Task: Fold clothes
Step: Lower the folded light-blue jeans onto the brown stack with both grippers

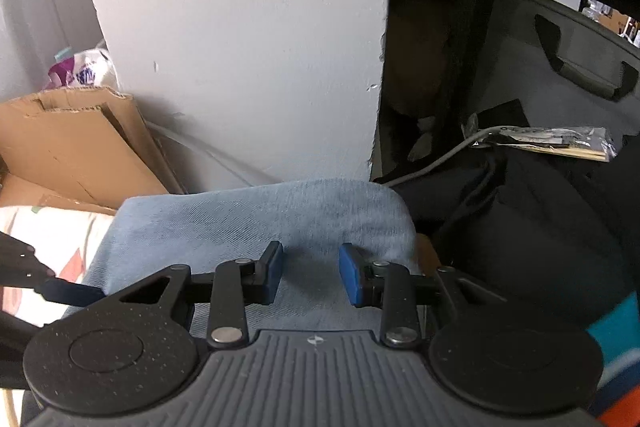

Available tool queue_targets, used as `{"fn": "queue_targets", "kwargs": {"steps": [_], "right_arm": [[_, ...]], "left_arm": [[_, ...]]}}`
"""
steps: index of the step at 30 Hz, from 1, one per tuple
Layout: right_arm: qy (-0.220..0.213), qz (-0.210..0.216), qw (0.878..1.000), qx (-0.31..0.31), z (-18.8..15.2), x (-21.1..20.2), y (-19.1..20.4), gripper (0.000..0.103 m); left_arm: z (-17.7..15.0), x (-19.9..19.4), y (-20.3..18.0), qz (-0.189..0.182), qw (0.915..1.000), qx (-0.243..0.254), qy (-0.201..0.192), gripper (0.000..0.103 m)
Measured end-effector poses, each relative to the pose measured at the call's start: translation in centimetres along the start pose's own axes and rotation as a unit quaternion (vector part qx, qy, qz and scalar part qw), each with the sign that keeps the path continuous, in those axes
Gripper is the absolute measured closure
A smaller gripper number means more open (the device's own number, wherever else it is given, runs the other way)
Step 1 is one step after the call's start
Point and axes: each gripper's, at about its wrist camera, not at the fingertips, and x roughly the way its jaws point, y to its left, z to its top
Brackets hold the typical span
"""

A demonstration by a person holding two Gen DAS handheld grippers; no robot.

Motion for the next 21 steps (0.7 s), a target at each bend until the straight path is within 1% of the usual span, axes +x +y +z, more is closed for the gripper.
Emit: {"fn": "queue_targets", "kwargs": {"steps": [3,6,10,14,18,21], "right_arm": [[0.007,0.000,1.000,-0.010,0.0,0.7,0.1,0.066],[0.003,0.003,1.000,-0.004,0.1,1.2,-0.2,0.067],[-0.018,-0.002,1.000,-0.004,1.0,1.1,-0.2,0.066],[0.001,-0.008,1.000,-0.024,1.2,2.2,0.0,0.065],[0.027,0.003,1.000,-0.006,1.1,3.5,-0.9,0.065],[0.039,0.006,0.999,0.006,1.3,3.4,-1.2,0.065]], "left_arm": [[0.1,0.1,0.3,-0.004,1.0000,-0.005,-0.002,0.066],[0.0,0.1,0.1,-0.004,0.9999,-0.009,-0.008,0.066],[-0.2,0.5,0.4,-0.003,0.9998,-0.011,-0.014,0.066],[-0.2,0.4,0.6,-0.008,0.9997,-0.017,-0.016,0.066],[-0.1,0.5,0.4,-0.005,0.9997,-0.015,-0.019,0.066],[0.0,0.6,0.4,-0.004,0.9997,-0.014,-0.018,0.066]]}}
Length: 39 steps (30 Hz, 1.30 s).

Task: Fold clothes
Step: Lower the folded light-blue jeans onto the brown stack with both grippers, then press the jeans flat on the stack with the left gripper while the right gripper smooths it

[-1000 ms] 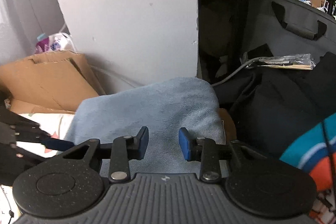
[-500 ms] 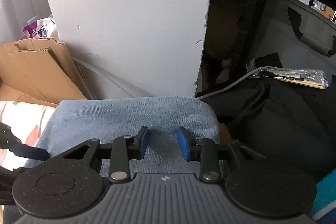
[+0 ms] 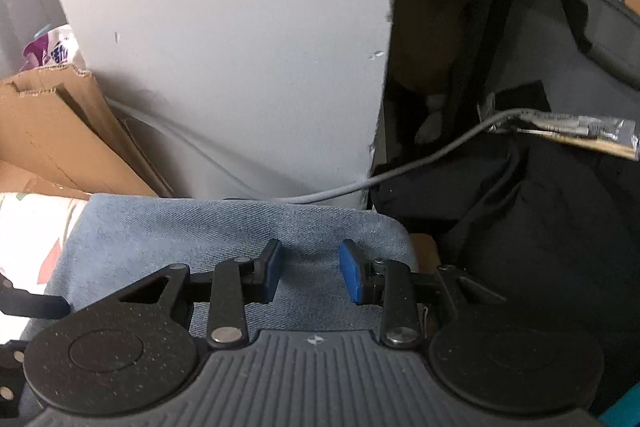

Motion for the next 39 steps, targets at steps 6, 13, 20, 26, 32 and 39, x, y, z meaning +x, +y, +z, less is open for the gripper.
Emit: {"fn": "queue_targets", "kwargs": {"steps": [6,13,20,26,32,39], "right_arm": [[-0.003,0.010,1.000,0.003,-1.5,-2.2,0.7,0.064],[-0.004,0.031,0.999,0.007,-4.7,-4.2,2.2,0.064],[-0.009,0.052,0.998,0.019,-6.2,-5.7,3.0,0.064],[-0.008,0.079,0.997,-0.006,-7.1,-6.3,5.4,0.065],[-0.003,0.090,0.996,0.008,-7.4,-5.3,5.6,0.066],[0.004,0.089,0.996,0.017,-7.4,-5.2,5.2,0.065]], "left_arm": [[0.3,0.3,0.8,-0.013,0.9999,-0.005,0.008,0.066],[0.9,-0.5,0.8,-0.025,0.9997,0.008,-0.002,0.068],[2.5,-1.0,1.2,-0.013,0.9996,0.019,-0.018,0.072],[2.6,0.6,0.9,-0.004,0.9998,0.019,-0.011,0.070],[2.5,1.7,0.8,0.012,0.9998,0.013,-0.006,0.066],[1.5,0.0,0.7,-0.013,0.9997,-0.020,-0.004,0.069]]}}
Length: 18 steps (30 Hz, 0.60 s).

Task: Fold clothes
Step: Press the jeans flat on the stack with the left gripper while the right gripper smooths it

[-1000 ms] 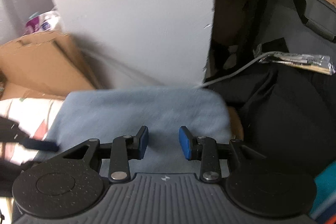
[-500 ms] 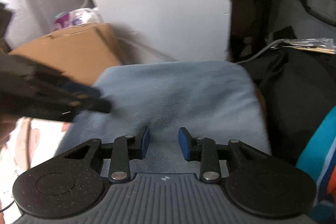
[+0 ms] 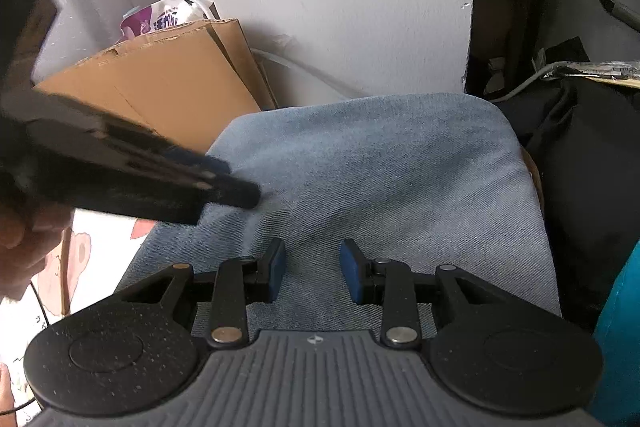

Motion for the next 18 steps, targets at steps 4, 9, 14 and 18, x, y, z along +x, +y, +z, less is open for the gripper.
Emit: {"fn": "queue_targets", "kwargs": {"steps": [4,9,14,18], "right_arm": [[0.003,-0.013,1.000,-0.001,-0.2,-0.8,0.8,0.066],[0.011,-0.003,1.000,-0.004,-1.2,-2.0,1.2,0.066],[0.011,-0.001,1.000,-0.009,-3.0,-3.3,1.9,0.067],[0.011,-0.002,1.000,-0.010,-4.2,-4.1,2.4,0.067]], "left_arm": [[-2.0,-1.5,-1.2,-0.014,0.9998,0.013,0.001,0.072],[-2.8,-3.0,-2.0,-0.032,0.9990,0.029,0.012,0.073],[-3.1,-3.3,-2.6,-0.048,0.9977,0.037,0.029,0.075],[-4.1,-3.5,-3.0,-0.048,0.9966,0.059,0.032,0.075]]}}
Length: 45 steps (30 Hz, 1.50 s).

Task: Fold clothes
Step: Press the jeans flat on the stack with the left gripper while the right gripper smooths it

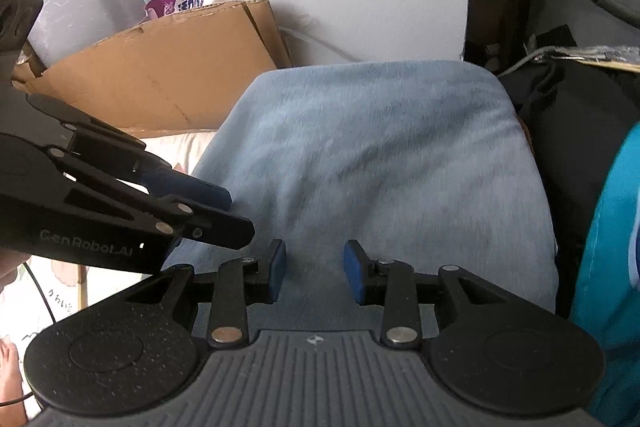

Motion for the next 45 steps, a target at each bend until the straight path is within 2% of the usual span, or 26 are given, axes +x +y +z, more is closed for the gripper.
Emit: {"fn": "queue_targets", "kwargs": {"steps": [9,13,17,22,28,33,38,40,43,45], "right_arm": [[0.003,-0.011,1.000,-0.007,-2.7,-1.2,1.1,0.067],[-0.002,-0.033,0.999,0.024,-4.0,-2.7,0.3,0.066],[-0.026,-0.072,0.996,0.039,-6.1,-5.1,-0.8,0.066],[-0.061,-0.091,0.991,0.075,-7.3,-7.5,-2.3,0.066],[-0.099,-0.130,0.976,0.142,-8.3,-8.7,-4.6,0.058],[-0.095,-0.114,0.968,0.204,-9.6,-7.5,-6.0,0.057],[-0.107,-0.108,0.953,0.264,-11.1,-7.1,-7.1,0.037],[-0.110,-0.101,0.947,0.285,-11.7,-7.0,-7.4,0.034],[-0.112,-0.049,0.932,0.340,-12.8,-6.4,-8.4,0.034],[-0.112,0.009,0.915,0.389,-13.6,-5.6,-9.3,0.036]], "left_arm": [[-1.6,1.6,-0.5,0.024,0.9988,0.043,0.007,0.072],[-1.6,1.3,-0.1,0.019,0.9992,0.035,0.005,0.072],[-2.1,0.7,-0.8,0.033,0.9983,0.048,0.001,0.072],[-3.4,-0.2,-1.4,0.052,0.9970,0.056,-0.004,0.072],[-4.4,-1.3,-1.4,0.063,0.9967,0.051,-0.006,0.072],[-5.1,-2.0,-1.0,0.064,0.9974,0.032,-0.008,0.069],[-5.7,-2.2,-0.8,0.065,0.9977,0.019,-0.010,0.069],[-5.8,-2.3,-0.9,0.065,0.9978,0.013,-0.011,0.069],[-6.1,-2.3,-0.9,0.058,0.9983,0.002,-0.010,0.069],[-6.3,-2.2,-0.9,0.049,0.9987,-0.006,-0.007,0.069]]}}
